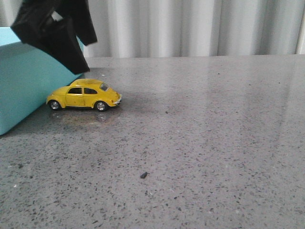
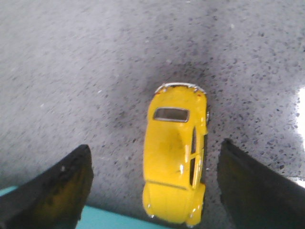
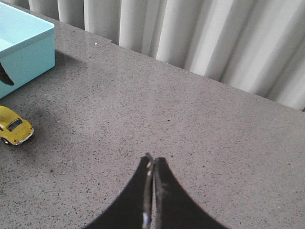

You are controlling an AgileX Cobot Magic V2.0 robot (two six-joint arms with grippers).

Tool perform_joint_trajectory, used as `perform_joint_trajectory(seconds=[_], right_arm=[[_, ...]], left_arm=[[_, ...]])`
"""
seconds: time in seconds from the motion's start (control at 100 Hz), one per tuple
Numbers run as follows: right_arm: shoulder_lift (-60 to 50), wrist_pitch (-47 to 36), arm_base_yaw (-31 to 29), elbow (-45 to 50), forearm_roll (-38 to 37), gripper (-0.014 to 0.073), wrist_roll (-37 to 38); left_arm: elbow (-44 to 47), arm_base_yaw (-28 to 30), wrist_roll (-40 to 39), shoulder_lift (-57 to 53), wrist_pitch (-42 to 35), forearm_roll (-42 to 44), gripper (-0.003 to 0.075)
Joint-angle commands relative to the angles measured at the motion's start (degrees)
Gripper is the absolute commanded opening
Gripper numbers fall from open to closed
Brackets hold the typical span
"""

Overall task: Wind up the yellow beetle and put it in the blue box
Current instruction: 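Close the left gripper around the yellow car's body, then lift the yellow car with the left gripper over the blue box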

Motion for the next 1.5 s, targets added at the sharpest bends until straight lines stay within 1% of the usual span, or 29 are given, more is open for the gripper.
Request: perform_joint_trajectory(seconds=[0.0,0.4,0.62,0.78,0.85,0.95,1.02,1.09,1.13,1.27,1.39,1.49], right_arm=[[-0.32,-3.79,0.14,-1.38,0.23,-0.0053,-0.2],[-0.32,-3.01,0.14,-1.38,0.23,-0.0053,-0.2],[-0.32,-2.66,0.14,-1.38,0.23,-0.0053,-0.2],[-0.32,-2.07,0.14,-1.38,0.23,-0.0053,-0.2],[-0.32,-1.97,0.14,-1.38,0.23,-0.0053,-0.2],[-0.32,-1.86,0.14,-1.38,0.23,-0.0053,-0.2],[-0.32,-1.64,0.14,-1.38,0.23,-0.0053,-0.2],[-0.32,-1.56,0.14,-1.38,0.23,-0.0053,-0.2],[-0.32,-1.56,0.14,-1.38,0.23,-0.0053,-0.2],[-0.32,-1.56,0.14,-1.38,0.23,-0.0053,-0.2],[-0.32,-1.56,0.14,-1.38,0.23,-0.0053,-0.2],[-0.32,-1.66,0.14,-1.38,0.23,-0.0053,-0.2]], left_arm=[[-2.04,-0.29,1.52,-0.61,-0.97,-1.69,0.0508],[-2.04,-0.18,1.52,4.99,-1.48,-1.4,0.0507],[-2.04,-0.18,1.52,6.37,-3.14,-1.31,0.0507],[-2.04,1.07,1.52,6.62,-3.37,-1.41,0.0505],[-2.04,1.86,1.41,6.62,-1.98,-1.46,0.0488],[-2.04,2.83,1.41,6.62,0.49,-1.56,0.0432],[-2.04,3.08,1.41,6.62,1.55,-1.56,0.0363],[-2.04,3.08,1.41,6.62,1.83,-1.56,0.0279],[-2.04,3.08,1.41,6.62,1.83,-1.81,0.0218],[-2.66,3.08,1.41,6.31,1.58,-4.14,0.0068],[-5.14,3.08,1.41,5.3,0.53,-5.1,-0.0008],[-8.01,3.08,1.41,3.41,-1.69,-5.76,-0.0021]])
